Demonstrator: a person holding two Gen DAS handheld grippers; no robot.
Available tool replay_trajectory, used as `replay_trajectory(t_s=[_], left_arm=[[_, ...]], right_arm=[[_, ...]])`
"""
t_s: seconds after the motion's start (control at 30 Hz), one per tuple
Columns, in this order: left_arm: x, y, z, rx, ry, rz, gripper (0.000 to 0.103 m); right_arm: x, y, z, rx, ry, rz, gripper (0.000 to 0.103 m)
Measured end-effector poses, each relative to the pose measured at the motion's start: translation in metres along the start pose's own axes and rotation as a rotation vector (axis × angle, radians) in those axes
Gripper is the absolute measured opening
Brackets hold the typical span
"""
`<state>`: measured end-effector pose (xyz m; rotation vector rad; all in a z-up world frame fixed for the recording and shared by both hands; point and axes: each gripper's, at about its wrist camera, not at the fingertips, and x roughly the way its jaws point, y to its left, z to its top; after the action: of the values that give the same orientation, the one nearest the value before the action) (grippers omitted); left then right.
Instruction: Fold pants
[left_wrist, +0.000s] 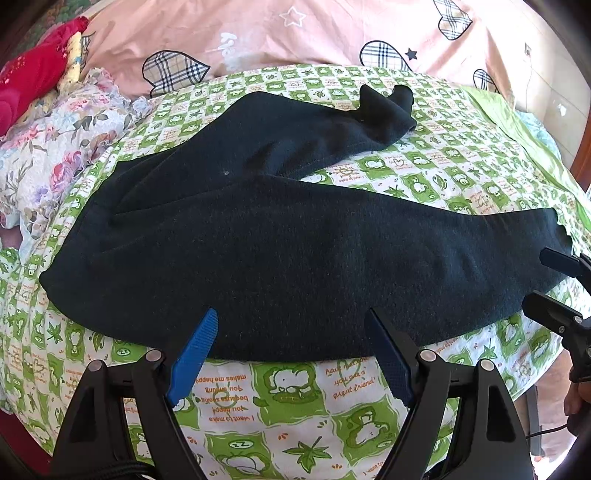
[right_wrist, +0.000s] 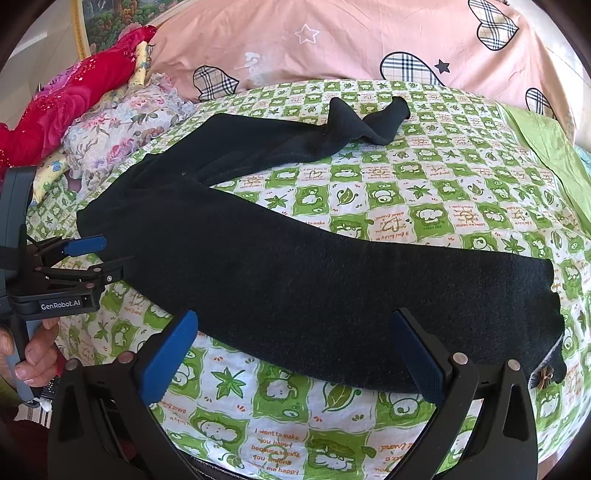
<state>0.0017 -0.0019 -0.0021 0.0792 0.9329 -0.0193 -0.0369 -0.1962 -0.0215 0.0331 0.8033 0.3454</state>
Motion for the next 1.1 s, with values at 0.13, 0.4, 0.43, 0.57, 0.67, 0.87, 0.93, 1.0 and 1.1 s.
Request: replay_trajectory(t_s=[0.13,0.4,0.43,0.57,0.67,0.87,0.93,1.0,1.1], left_arm=[[0.0002,0.0,0.0001,0.0,-0.001,0.001,0.082],[0.0003,-0.0002,0.0005,0.006,0.0,0.0,0.082],[0.0003,0.0,0.0005,0.005,0.0,-0.002,0.082],[0.0005,-0.0003,0.0008,0.006,-0.001,-0.003,0.082],[0.0005,-0.0007,0.0011,0.006,0.0,-0.004,0.082],[0.002,-0.0014,0.0025,0.008,0.004,-0.01,0.082],[0.0029,-0.0015,0.0031,0.008,0.006,-0.011,0.082],[0.004,-0.0012,0.0038,0.009,0.007,-0.013,0.082],[0.0055,-0.0014,0.0048,0.009,0.01,-0.017,0.082]], right_arm=[[-0.0004,0.0,0.0006,0.001,-0.003,0.001,0.103],[-0.0012,0.0004,0.0015,0.002,-0.003,0.0,0.103],[-0.0011,0.0,0.0016,0.001,-0.004,0.002,0.103],[-0.003,0.0004,0.0033,0.005,-0.007,0.003,0.103],[-0.0029,0.0003,0.0034,0.007,-0.007,0.005,0.103],[-0.0031,0.0004,0.0048,0.009,-0.006,0.006,0.103],[-0.003,0.0005,0.0048,0.009,-0.006,0.006,0.103],[-0.0031,0.001,0.0052,0.009,-0.007,0.005,0.103],[-0.0028,0.0006,0.0048,0.011,-0.006,0.006,0.103]])
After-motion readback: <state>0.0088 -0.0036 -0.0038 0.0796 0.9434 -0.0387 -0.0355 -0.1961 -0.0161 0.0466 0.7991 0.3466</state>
